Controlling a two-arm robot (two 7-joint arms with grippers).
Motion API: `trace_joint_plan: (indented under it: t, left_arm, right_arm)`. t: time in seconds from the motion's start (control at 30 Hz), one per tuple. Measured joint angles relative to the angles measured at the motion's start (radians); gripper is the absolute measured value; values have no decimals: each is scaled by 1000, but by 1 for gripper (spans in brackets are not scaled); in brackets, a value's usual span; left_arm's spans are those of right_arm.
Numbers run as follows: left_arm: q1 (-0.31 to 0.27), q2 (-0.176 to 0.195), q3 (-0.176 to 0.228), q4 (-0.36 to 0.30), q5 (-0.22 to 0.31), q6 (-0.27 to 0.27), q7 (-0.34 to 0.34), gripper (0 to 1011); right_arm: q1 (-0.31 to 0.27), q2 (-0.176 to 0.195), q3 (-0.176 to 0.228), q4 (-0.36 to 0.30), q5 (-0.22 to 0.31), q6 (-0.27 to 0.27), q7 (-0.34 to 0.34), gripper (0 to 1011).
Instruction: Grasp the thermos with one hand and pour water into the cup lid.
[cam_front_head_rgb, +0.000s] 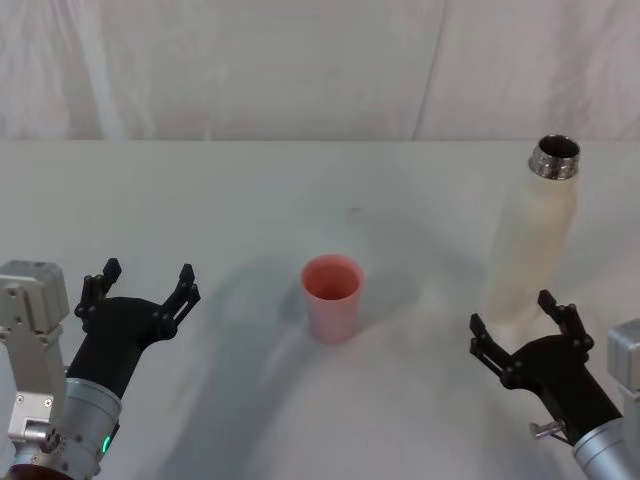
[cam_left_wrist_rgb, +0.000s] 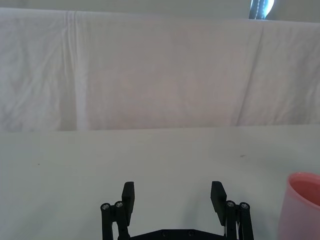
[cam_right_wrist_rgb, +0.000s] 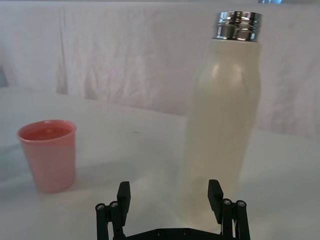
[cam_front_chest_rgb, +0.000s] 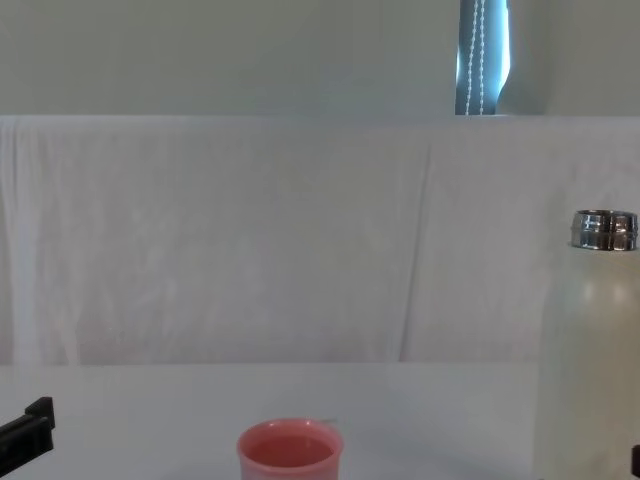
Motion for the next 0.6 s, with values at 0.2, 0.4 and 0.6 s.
trace_joint_plan:
  t: [0.2, 0.4, 0.6]
  left_arm:
    - [0, 0, 0, 0, 0, 0, 0, 1001]
    - [0, 0, 0, 0, 0, 0, 0, 1001]
    - [0, 0, 0, 0, 0, 0, 0, 1001]
  right_arm:
    - [9, -3, -11, 8, -2, -1, 5, 1000]
    - [18, -4, -18, 15, -1, -1, 9, 1000]
    - [21, -4, -20, 18, 1, -1, 11, 1000]
